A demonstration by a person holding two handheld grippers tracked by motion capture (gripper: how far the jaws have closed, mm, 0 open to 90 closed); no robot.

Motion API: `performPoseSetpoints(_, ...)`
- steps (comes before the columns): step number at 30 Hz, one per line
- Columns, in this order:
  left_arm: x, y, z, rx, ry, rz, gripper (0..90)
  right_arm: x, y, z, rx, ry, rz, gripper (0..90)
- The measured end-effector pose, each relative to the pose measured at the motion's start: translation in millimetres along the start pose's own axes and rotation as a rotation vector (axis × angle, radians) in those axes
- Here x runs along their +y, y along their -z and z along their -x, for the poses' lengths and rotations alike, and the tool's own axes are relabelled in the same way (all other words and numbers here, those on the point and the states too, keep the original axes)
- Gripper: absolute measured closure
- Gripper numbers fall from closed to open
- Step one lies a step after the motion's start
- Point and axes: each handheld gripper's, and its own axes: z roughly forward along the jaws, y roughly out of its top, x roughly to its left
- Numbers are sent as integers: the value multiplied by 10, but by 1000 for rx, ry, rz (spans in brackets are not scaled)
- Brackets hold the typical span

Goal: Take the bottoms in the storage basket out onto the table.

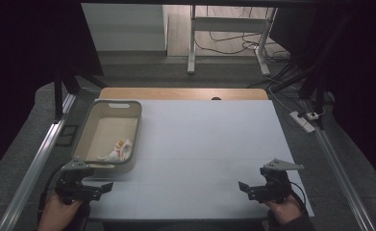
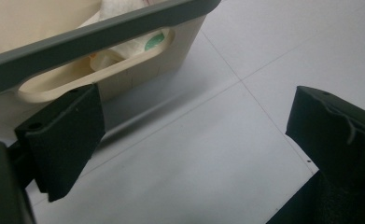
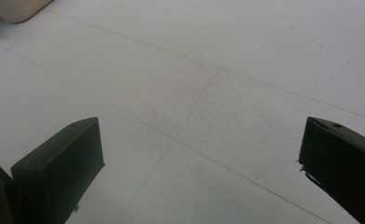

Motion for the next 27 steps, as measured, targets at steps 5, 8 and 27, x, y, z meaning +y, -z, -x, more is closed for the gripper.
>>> performPoseSetpoints(5,2,-4,10,-9,-18,-5,47,-2,19,-1,-14,13,-4,0)
performPoseSetpoints(8,5,-11,26,-4,-29,-13,46,-6,31,26,-29,2,2,0)
performPoseSetpoints(27,13,-15,28,1,-20,-30,20,-6,11,93,-3,-5,-26,0)
